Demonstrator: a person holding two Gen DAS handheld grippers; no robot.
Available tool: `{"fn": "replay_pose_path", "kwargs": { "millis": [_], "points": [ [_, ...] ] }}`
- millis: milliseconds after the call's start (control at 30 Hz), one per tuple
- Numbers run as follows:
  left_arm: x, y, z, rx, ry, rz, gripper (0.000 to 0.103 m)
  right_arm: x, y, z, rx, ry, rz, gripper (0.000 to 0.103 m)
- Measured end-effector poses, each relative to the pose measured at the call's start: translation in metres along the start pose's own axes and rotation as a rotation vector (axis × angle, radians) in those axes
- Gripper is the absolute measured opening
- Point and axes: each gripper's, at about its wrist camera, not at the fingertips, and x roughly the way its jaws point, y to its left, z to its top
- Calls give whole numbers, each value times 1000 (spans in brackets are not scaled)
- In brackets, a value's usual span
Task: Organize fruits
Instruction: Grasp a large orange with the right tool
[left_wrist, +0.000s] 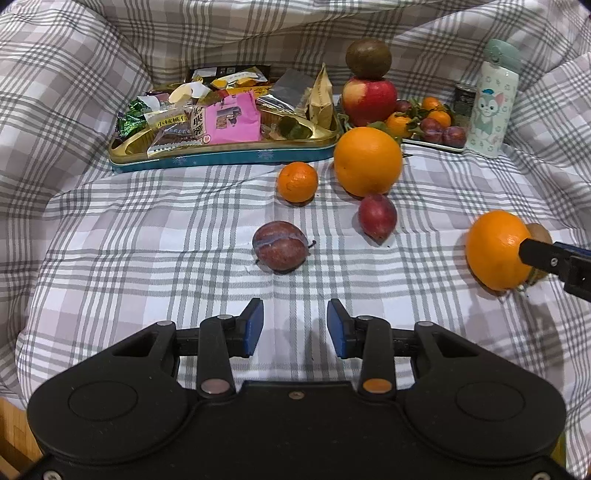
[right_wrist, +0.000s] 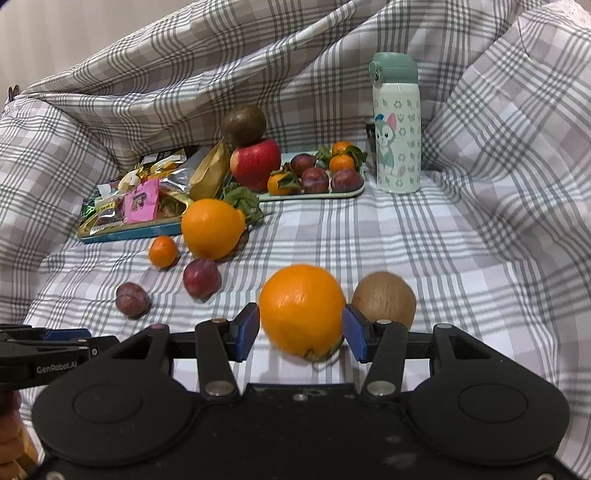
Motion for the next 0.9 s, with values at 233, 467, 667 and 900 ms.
{"fn": "replay_pose_path", "kwargs": {
  "millis": [233,467,667,900],
  "points": [
    [10,1,8,-6,12,11,46,8,1,11,-32,-41,-17,53],
    [14,2,11,-3,4,11,46,16,1,16,-52,-51,-18,53],
    [18,2,13,7,-3,6,46,22,1,15,-73,-39,-22,53],
    [24,2,14,10,-4,-3,46,32,3,13,-93,-23,-14,55]
  ]
}}
